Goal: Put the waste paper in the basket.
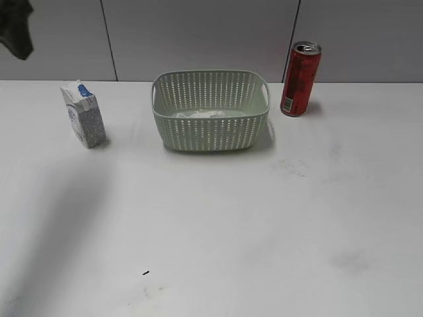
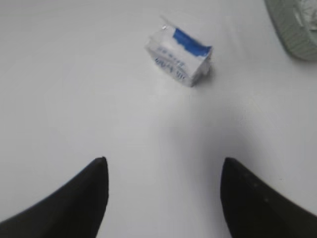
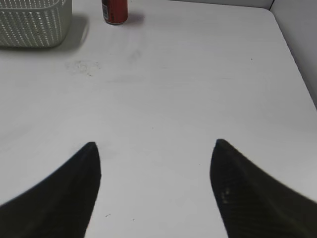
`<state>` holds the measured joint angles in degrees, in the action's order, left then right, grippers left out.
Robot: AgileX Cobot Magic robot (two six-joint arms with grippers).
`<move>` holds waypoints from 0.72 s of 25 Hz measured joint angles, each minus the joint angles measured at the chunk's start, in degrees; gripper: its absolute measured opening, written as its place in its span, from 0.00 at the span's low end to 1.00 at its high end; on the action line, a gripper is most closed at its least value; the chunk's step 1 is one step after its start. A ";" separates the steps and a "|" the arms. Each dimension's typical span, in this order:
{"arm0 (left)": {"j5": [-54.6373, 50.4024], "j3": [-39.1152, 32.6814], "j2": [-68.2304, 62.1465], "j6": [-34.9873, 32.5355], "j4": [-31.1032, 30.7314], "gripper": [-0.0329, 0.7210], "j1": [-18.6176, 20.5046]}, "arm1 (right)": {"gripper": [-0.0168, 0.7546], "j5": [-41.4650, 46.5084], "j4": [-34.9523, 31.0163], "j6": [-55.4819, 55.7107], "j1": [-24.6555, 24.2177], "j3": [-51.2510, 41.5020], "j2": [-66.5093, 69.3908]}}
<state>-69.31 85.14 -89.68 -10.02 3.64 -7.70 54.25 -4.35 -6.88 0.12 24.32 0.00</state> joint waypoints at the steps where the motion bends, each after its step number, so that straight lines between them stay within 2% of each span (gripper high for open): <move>1: -0.05 -2.46 2.54 0.00 0.00 0.73 2.05 | 0.70 0.00 0.00 0.00 0.00 0.00 0.00; 3: -0.15 -9.09 8.25 0.13 -0.12 0.73 6.10 | 0.70 0.00 0.00 0.00 0.00 0.00 0.00; 7: 3.13 -23.63 21.23 0.19 -0.42 0.73 10.93 | 0.70 0.00 0.00 0.00 0.00 0.00 0.00; 14: 14.63 -47.41 49.15 0.19 0.95 0.73 11.51 | 0.70 0.00 0.00 0.00 0.00 0.00 0.00; 18: 15.69 -54.18 63.43 0.19 3.19 0.73 11.51 | 0.70 -0.06 0.00 0.00 0.00 0.00 0.00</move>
<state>-53.63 30.96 -26.24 -9.83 6.83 3.81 54.18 -4.35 -6.88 0.12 24.32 0.00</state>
